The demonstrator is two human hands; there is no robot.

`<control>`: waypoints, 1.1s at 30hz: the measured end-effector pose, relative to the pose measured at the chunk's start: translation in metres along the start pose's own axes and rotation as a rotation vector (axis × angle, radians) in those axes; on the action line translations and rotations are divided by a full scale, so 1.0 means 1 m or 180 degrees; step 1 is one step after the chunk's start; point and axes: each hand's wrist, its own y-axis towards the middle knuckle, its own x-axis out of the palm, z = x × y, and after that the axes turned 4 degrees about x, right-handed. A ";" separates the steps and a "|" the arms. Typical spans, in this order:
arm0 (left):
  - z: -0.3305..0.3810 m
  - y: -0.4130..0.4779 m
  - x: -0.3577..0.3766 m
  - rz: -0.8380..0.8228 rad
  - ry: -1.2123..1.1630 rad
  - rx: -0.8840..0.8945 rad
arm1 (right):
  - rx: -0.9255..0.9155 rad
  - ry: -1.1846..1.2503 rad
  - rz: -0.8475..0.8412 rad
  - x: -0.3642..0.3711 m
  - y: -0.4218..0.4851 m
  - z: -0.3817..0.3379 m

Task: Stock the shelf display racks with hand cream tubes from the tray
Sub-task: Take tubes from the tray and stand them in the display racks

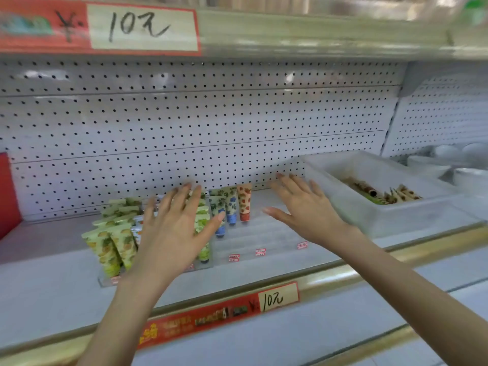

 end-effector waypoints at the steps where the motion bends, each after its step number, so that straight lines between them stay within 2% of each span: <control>1: 0.005 0.002 0.002 -0.0033 0.0005 0.0023 | 0.0078 -0.0058 -0.0037 -0.001 -0.006 0.007; 8: 0.049 0.027 0.009 -0.0141 0.0057 0.0133 | 0.0448 0.0003 -0.0102 0.000 -0.030 0.063; 17: 0.147 0.065 0.030 -0.0095 -0.0119 0.0164 | 0.0528 -0.0042 0.0014 0.004 -0.034 0.170; 25: 0.222 0.085 0.063 -0.0100 -0.0214 0.0073 | 0.0306 0.0322 -0.0137 0.016 -0.022 0.259; 33: 0.241 0.098 0.076 -0.0398 -0.0256 -0.0017 | 0.0124 0.0871 -0.0537 0.022 -0.003 0.282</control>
